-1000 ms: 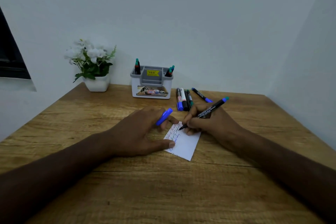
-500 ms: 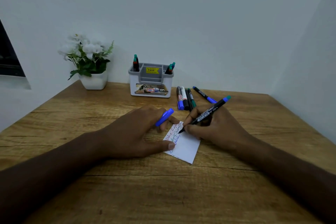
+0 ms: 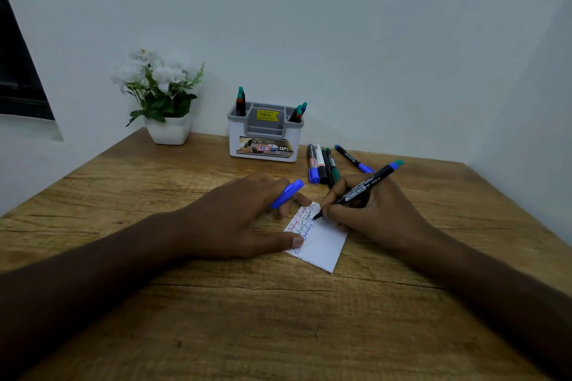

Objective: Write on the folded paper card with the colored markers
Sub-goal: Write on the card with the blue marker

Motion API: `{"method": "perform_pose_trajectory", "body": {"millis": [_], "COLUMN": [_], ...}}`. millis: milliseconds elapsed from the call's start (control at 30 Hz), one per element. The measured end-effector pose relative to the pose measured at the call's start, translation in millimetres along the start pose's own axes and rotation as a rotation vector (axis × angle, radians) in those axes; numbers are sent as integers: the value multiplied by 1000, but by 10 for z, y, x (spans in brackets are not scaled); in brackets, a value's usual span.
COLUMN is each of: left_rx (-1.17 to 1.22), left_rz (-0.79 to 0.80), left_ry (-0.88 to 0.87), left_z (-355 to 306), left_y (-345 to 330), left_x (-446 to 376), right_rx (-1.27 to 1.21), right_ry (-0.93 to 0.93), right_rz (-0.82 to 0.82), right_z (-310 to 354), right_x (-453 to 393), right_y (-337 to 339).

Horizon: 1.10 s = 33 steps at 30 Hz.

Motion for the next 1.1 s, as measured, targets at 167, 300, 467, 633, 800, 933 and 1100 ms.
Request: {"method": "perform_pose_trajectory", "body": {"millis": [167,300,467,633,800,933,1100], "left_rx": [12,3,-13,-16,-28,-25,-42], "left_rz": [-1,12,4,2,16,17,16], "left_ry": [2,5,11,16,29,34,34], "left_z": [-8,-20,-29,-37,-36,-53,-50], "left_y": [4,21,22,30,32,40,48], "left_x": [-4,0,-7,0,0,2,10], "right_rx": [-13,8,-7,-14,-12,-19,-18], "right_ry": [-49,-54,-53,-64,-67,-73,-92], "right_rz": [-9,-27,-19,-25,-23,-28,-40], "right_z": [-22,-29,-39,-44,-35,-39,-46], "right_x": [-16,-32,-26,-26,-28,-32,-30], "right_y": [10,7,-1,7,5,9,1]}}
Point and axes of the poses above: each hand's wrist, its own x-axis away from the middle knuckle, its own y-axis out of the back of the hand, z = x × y, the point moved 3 cm from there along -x, towards the middle knuckle, and after that the axes turned 7 degrees about -z, right-handed, at the moved point
